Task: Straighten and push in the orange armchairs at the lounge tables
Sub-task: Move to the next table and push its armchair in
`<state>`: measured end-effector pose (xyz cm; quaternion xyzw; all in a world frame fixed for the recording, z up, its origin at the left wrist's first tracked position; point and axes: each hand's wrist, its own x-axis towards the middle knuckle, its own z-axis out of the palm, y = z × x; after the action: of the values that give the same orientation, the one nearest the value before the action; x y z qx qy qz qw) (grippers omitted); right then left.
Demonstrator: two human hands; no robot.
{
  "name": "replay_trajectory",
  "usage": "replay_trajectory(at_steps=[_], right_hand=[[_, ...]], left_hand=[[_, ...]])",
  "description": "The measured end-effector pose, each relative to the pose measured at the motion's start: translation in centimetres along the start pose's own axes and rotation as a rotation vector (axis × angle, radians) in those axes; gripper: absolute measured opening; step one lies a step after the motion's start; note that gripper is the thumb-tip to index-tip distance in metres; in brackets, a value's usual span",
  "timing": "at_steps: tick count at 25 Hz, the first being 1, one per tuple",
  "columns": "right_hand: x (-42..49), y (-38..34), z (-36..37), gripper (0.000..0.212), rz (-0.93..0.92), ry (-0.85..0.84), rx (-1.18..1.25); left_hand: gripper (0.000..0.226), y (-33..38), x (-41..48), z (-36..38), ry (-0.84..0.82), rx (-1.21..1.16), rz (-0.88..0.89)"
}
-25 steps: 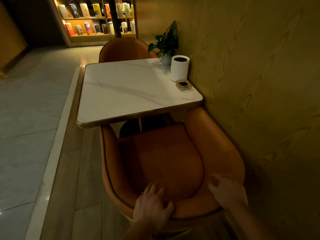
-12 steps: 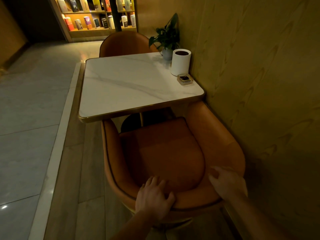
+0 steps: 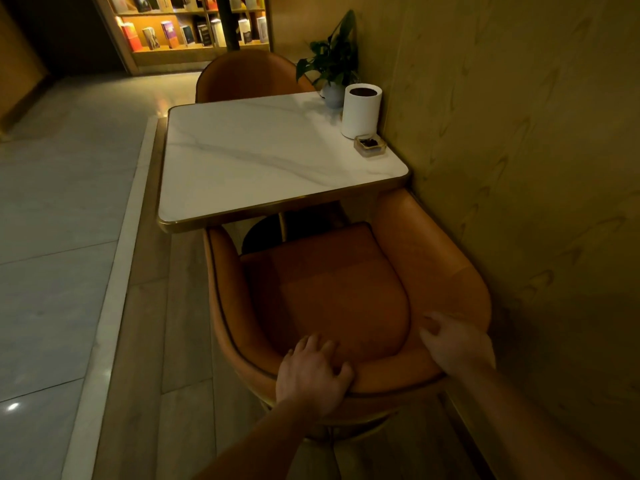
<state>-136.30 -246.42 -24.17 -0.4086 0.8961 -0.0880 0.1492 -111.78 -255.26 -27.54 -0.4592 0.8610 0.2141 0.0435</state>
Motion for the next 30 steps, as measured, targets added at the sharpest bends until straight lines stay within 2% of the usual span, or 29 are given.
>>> replay_trajectory(at_steps=[5, 9, 15, 19, 24, 30], right_hand=[[-0.2, -0.2, -0.6, 0.046, -0.024, -0.063, -0.059], [-0.8, -1.0, -1.5, 0.043, -0.076, -0.056, -0.221], [-2.9, -3.7, -4.5, 0.053, -0.074, -0.036, -0.075], [-4.4, -6.1, -7.5, 0.054, -0.132, 0.005, -0.048], [-7.3, -8.4, -10.1, 0.056, -0.217, 0.065, -0.051], [-10.5, -10.0, -12.6, 0.057, -0.220, 0.113, -0.003]], left_hand=[[0.068, 0.1, 0.3, -0.4, -0.100, -0.055, -0.037], [0.068, -0.1, -0.1, -2.3, -0.181, -0.155, -0.058], [0.068, 0.2, -2.0, -7.2, -0.010, 0.018, -0.004], [0.070, 0.8, -3.3, -10.8, 0.028, 0.116, 0.008], [0.070, 2.0, -5.1, -15.2, 0.093, 0.159, 0.068], [0.068, 3.7, -7.0, -18.0, 0.153, 0.117, 0.134]])
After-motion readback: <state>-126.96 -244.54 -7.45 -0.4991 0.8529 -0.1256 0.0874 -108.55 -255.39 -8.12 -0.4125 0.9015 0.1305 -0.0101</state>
